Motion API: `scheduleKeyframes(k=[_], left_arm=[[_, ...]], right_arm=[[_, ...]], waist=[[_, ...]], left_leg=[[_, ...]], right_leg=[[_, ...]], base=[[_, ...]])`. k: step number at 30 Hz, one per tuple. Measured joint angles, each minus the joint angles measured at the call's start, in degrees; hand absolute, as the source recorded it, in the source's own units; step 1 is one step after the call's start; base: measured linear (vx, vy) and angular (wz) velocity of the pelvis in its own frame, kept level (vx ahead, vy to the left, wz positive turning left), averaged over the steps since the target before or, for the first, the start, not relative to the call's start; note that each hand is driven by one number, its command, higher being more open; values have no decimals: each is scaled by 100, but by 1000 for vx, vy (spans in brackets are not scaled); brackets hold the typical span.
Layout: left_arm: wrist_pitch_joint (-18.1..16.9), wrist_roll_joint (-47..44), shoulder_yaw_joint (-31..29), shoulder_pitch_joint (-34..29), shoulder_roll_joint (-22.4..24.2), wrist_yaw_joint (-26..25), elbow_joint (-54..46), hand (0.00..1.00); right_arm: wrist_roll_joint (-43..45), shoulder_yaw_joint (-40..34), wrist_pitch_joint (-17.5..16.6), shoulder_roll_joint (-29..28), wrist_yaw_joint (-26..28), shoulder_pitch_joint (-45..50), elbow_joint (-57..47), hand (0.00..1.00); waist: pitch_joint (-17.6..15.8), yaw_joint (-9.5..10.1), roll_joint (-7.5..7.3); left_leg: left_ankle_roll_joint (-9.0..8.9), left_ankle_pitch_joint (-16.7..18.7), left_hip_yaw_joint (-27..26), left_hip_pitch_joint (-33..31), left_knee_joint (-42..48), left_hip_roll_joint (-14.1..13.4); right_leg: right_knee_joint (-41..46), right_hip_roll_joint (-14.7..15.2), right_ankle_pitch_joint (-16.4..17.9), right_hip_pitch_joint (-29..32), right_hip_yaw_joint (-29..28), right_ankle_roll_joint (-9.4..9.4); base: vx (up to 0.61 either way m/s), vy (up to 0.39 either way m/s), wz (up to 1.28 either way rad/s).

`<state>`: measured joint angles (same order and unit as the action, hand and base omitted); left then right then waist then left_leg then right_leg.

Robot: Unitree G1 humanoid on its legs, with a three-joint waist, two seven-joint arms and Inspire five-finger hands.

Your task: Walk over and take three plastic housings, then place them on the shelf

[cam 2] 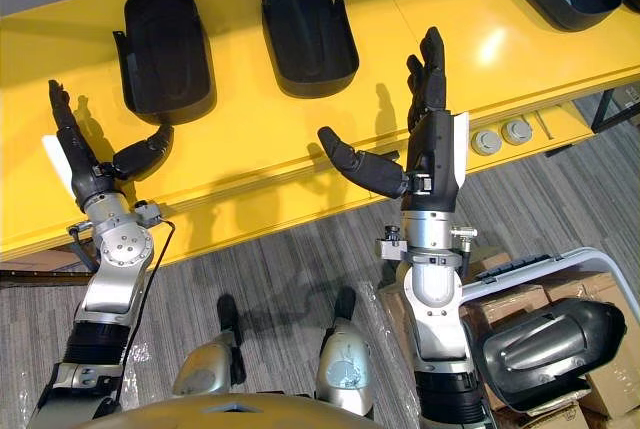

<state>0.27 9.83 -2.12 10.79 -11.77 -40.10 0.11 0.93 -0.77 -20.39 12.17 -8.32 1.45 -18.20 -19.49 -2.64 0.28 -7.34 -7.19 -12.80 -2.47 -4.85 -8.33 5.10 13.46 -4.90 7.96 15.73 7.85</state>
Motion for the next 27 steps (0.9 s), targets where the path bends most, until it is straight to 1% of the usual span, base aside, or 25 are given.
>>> scheduleKeyframes(k=[3, 14, 16, 18, 19, 20, 21, 22, 23, 24, 25, 27], left_arm=[[-10, -11, -27, 60, 0, -92, 89, 100], [-27, -44, -124, 50, 3, -68, 151, 100], [-45, -140, -159, -132, 70, 28, -58, 100], [-147, -376, -199, -737, 381, 154, -770, 100], [-195, -417, -192, -907, 465, 198, -934, 100], [-284, -559, -185, -1262, 626, 329, -1272, 100], [-302, -608, -182, -1427, 686, 364, -1429, 100], [-436, -796, -178, -1762, 808, 502, -1696, 100], [-501, -832, -172, -1874, 846, 574, -1772, 100], [-661, -1005, -125, -2105, 901, 767, -1962, 100], [-724, -1035, -95, -2172, 916, 836, -2022, 100], [-998, -1297, -49, -2362, 978, 1076, -2193, 100]], right_arm=[[-2, 2, 0, -119, 52, 2, 0, 100], [-6, 12, 0, -121, 63, 165, -1, 100], [-7, 38, 0, -170, 58, 280, -8, 100], [-4, 53, -2, -381, 49, 524, -130, 100], [-3, 55, -2, -429, 47, 586, -172, 100], [-6, 69, -2, -509, 33, 699, -278, 100], [-7, 84, -9, -543, 25, 726, -304, 100], [-8, 118, -18, -584, 6, 754, -311, 100], [-8, 140, -21, -585, -5, 777, -311, 100], [2, 153, -25, -614, -61, 850, -311, 100], [34, 161, -25, -625, -93, 882, -308, 100], [279, 250, -25, -675, -241, 898, -271, 100]], waist=[[-2, -19, 0], [-4, -33, 0], [-4, -34, 0], [-3, -40, 2], [0, -40, 7], [5, -33, 16], [12, -35, 18], [30, -12, 31], [64, -1, 48], [166, 78, 93], [216, 100, 116], [348, 114, 163]], left_leg=[[-10, 8, -18, 13, 1, -16], [-25, 38, -72, 111, 1, -23], [-24, 66, -73, 178, 1, -24], [-31, 121, -82, 307, 1, -25], [-27, 136, -81, 335, 1, -25], [-31, 164, -82, 402, 0, -26], [-31, 178, -82, 432, 0, -29], [-43, 219, -84, 517, -1, -32], [-48, 231, -82, 535, -1, -33], [-49, 249, -81, 568, -1, -32], [-49, 258, -73, 582, -2, -32], [-50, 270, -9, 613, -1, -28]], right_leg=[[-1, -19, -2, 0, -18, -3], [-9, -34, -1, -53, -69, -1], [-26, -38, 0, -126, -67, 0], [-71, -45, 11, -272, -63, 12], [-94, -47, 13, -318, -56, 14], [-152, -53, 16, -413, -41, 20], [-176, -57, 19, -456, -33, 25], [-247, -68, 17, -590, -17, 42], [-263, -68, 23, -627, -1, 50], [-346, -70, 10, -707, 35, 70], [-366, -70, 9, -734, 59, 72], [-444, -69, -5, -855, 155, 87]], base=[[9, -5, -3], [1, -2, -3], [0, 0, 0], [53, -2, -3], [56, 0, -1], [48, -1, 1], [40, -2, 0], [32, -2, 2], [39, -1, 5], [36, 0, 8], [62, -2, 14], [48, -2, 16]])
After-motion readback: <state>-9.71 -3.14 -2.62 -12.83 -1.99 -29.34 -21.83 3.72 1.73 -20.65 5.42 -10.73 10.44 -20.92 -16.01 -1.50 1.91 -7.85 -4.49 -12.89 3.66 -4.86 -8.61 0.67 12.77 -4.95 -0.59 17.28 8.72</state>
